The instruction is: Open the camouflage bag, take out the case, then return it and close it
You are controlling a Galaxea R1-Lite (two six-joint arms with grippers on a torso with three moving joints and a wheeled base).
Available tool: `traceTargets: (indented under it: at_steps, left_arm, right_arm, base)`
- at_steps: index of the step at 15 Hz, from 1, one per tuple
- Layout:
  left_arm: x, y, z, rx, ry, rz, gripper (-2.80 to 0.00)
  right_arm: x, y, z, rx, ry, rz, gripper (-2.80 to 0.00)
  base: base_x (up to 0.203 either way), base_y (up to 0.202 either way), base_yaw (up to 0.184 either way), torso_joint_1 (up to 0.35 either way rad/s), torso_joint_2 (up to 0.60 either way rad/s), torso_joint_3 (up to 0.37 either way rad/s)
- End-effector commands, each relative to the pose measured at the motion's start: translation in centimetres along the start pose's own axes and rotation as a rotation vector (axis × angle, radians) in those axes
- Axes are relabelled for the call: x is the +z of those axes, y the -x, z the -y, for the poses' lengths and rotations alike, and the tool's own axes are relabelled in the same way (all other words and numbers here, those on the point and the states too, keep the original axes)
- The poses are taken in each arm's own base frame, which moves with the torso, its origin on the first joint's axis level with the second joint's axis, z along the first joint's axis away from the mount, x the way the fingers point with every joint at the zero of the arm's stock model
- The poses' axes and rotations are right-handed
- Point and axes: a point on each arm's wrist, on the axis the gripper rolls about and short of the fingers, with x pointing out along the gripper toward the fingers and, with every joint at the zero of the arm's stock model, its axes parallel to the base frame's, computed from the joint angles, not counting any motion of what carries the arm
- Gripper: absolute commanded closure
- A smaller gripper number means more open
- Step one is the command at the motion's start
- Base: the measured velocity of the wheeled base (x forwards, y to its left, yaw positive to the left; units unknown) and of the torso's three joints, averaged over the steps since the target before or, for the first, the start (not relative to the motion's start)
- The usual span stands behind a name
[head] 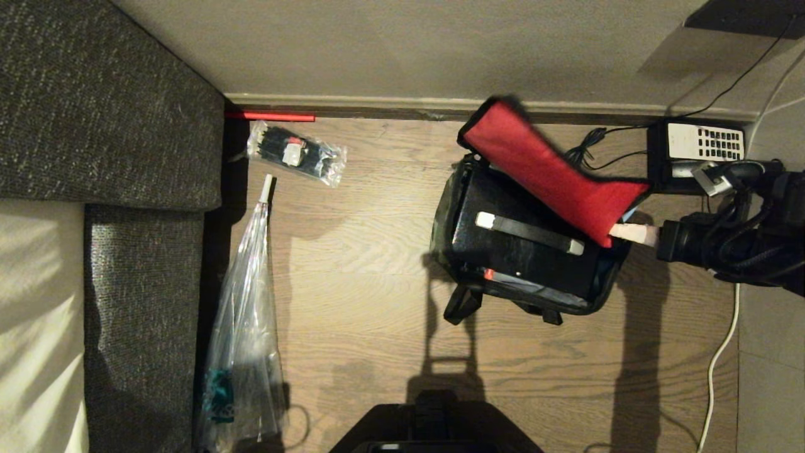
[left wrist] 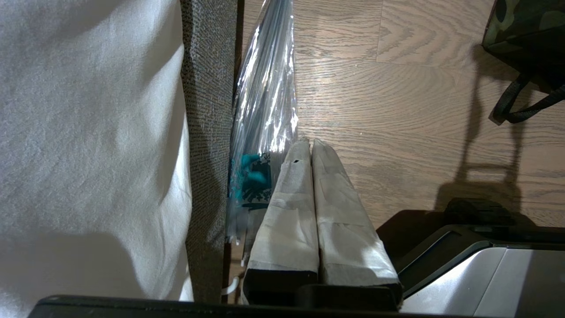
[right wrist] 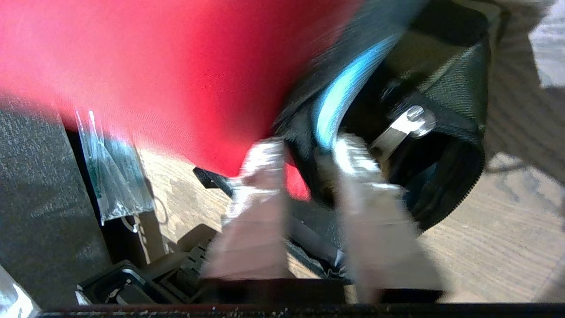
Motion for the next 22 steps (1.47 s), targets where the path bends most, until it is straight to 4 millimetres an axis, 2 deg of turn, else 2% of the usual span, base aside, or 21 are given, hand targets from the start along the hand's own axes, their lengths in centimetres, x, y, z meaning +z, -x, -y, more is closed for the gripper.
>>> traceTargets:
  at_steps: [1, 4, 6, 8, 9, 11, 13, 15, 17, 19, 21, 22]
  left_arm:
    - [0.0, 0.0, 0.0, 0.001, 0.0, -0.002, 0.0]
    - [-0.1, 0.0, 0.0, 0.0, -0.001, -0.002, 0.0]
    - [0.0, 0.0, 0.0, 0.001, 0.0, -0.001, 0.0]
    - [-0.1, 0.0, 0.0, 0.0, 0.0, -0.002, 0.0]
    - [0.0, 0.0, 0.0, 0.0, 0.0, -0.002, 0.0]
    - [-0.1, 0.0, 0.0, 0.001, 0.0, -0.002, 0.0]
    - [-0.1, 0.0, 0.0, 0.0, 0.0, -0.002, 0.0]
    - [-0.1, 0.0, 0.0, 0.001, 0.0, -0.002, 0.0]
    - [-0.1, 0.0, 0.0, 0.0, 0.0, -0.002, 0.0]
    - [-0.1, 0.0, 0.0, 0.001, 0.0, -0.002, 0.0]
    - [0.0, 0.0, 0.0, 0.002, 0.0, -0.001, 0.0]
    - [0.0, 0.0, 0.0, 0.001, 0.0, -0.002, 0.0]
  right_arm:
    - [-0.1, 0.1, 0.0, 0.005, 0.002, -0.001, -2.8]
    - [0.1, 0.3, -0.3, 0.012, 0.028, 0.02, -2.8]
    - [-0.6, 0.6, -0.6, 0.014, 0.044, 0.015, -2.8]
    - [-1.6, 1.5, -0.9, -0.004, 0.184, -0.013, -2.8]
    - [-2.2, 2.4, -0.8, -0.026, 0.234, -0.042, -2.8]
    - [-2.3, 5.2, -1.1, -0.09, 0.265, -0.056, -2.8]
    - [-1.6, 7.5, -1.7, -0.163, 0.299, -0.021, -2.8]
    - [-0.2, 9.2, -2.9, -0.238, 0.339, 0.035, -2.8]
    - [0.8, 10.5, -4.7, -0.252, 0.299, 0.096, -2.8]
    - [1.0, 10.6, -6.5, -0.215, 0.251, 0.113, -2.8]
    - [1.0, 11.4, -7.9, -0.262, 0.185, 0.1, -2.8]
    - [0.9, 12.1, -8.6, -0.275, 0.161, 0.106, 0.0]
  base:
    - [0.0, 0.0, 0.0, 0.0, 0.0, 0.0]
    - [0.0, 0.0, 0.0, 0.0, 0.0, 0.0]
    - [0.0, 0.0, 0.0, 0.0, 0.0, 0.0]
    - [0.0, 0.0, 0.0, 0.0, 0.0, 0.0]
    - [0.0, 0.0, 0.0, 0.0, 0.0, 0.0]
    - [0.0, 0.0, 0.0, 0.0, 0.0, 0.0]
    - [0.0, 0.0, 0.0, 0.0, 0.0, 0.0]
    - [0.0, 0.0, 0.0, 0.0, 0.0, 0.0]
    - [0.0, 0.0, 0.0, 0.0, 0.0, 0.0]
    - [0.0, 0.0, 0.0, 0.0, 0.0, 0.0]
    - [0.0, 0.0, 0.0, 0.0, 0.0, 0.0]
    - [0.0, 0.0, 0.0, 0.0, 0.0, 0.0]
